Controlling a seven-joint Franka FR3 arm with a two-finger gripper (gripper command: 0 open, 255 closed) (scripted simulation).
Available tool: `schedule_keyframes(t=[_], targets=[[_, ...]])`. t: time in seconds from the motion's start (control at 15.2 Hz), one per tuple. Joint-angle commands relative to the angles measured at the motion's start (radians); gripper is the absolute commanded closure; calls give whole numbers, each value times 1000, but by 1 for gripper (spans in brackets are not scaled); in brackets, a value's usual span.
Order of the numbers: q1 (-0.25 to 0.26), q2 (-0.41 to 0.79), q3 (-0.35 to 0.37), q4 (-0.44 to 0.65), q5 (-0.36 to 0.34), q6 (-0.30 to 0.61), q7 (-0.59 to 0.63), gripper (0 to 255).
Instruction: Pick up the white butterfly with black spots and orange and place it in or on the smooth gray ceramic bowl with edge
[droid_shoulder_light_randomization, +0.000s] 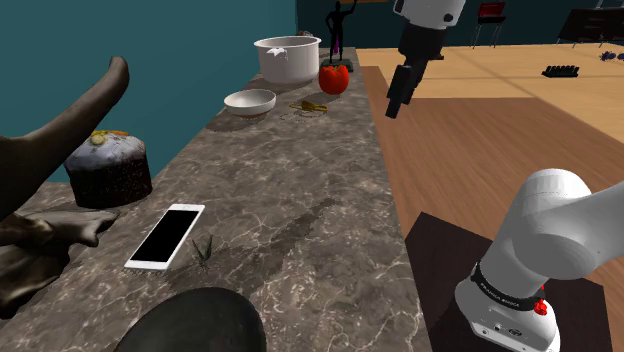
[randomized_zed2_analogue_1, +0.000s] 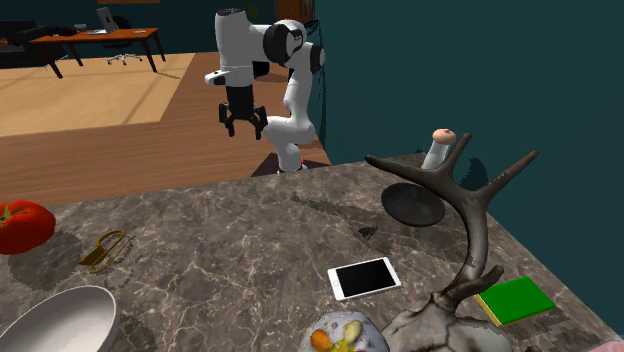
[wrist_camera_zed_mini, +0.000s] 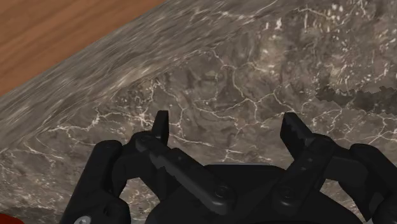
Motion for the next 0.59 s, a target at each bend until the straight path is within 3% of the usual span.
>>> schedule_keyframes(t=[0.0,0.53], targets=[[0,0,0,0,0,0,0,0],[10,27,215,-23,123,45,308,0]])
